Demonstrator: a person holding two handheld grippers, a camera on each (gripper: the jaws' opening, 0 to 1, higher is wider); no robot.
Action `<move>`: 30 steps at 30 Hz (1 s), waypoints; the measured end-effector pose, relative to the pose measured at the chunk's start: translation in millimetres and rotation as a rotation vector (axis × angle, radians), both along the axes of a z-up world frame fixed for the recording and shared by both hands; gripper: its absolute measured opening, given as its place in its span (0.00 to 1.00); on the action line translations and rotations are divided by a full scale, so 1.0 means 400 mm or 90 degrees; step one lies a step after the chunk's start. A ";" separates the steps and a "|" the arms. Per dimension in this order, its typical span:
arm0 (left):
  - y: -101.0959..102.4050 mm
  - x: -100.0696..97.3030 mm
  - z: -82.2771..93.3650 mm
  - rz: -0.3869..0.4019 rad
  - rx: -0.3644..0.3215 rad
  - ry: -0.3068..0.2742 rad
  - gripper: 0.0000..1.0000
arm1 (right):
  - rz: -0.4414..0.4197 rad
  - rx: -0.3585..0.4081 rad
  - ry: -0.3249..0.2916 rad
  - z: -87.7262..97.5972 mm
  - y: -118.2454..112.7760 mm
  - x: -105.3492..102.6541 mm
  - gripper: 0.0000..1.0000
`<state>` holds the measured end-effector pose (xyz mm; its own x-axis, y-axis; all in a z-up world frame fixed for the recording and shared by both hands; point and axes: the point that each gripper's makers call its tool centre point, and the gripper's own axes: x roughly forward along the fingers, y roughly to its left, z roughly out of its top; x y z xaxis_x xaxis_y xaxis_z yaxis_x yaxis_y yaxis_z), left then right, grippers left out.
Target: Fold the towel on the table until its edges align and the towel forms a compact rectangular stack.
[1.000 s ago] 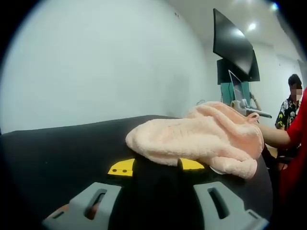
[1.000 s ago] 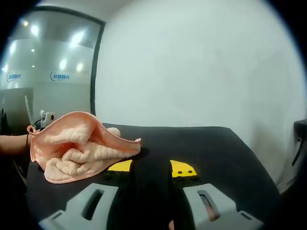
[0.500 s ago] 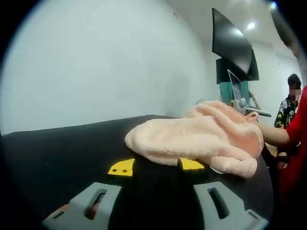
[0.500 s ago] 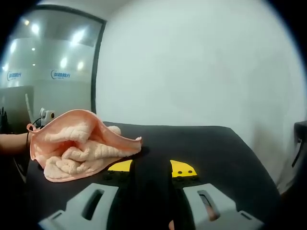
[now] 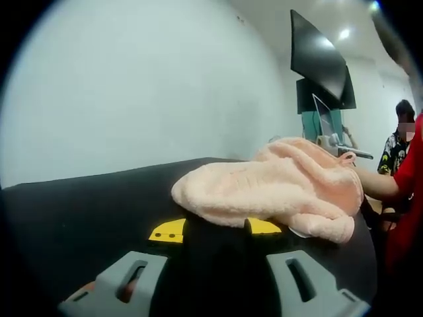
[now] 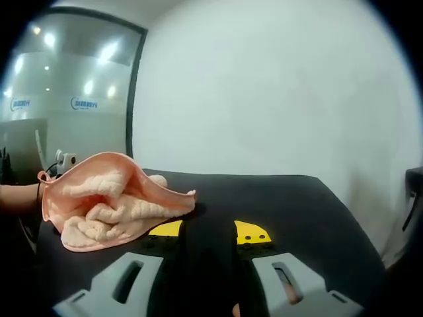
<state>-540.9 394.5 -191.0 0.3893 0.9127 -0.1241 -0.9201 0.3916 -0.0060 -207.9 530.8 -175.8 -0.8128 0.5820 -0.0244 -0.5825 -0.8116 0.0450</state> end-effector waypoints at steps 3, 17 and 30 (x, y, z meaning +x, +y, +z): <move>0.000 -0.001 0.003 0.001 0.003 -0.005 0.31 | -0.001 -0.001 0.002 0.000 -0.001 0.000 0.25; 0.006 -0.008 0.001 0.003 0.001 0.000 0.31 | 0.010 -0.002 -0.008 -0.005 -0.007 -0.008 0.25; -0.001 0.002 0.001 0.000 0.002 -0.001 0.31 | 0.009 -0.005 -0.025 -0.017 -0.009 -0.011 0.25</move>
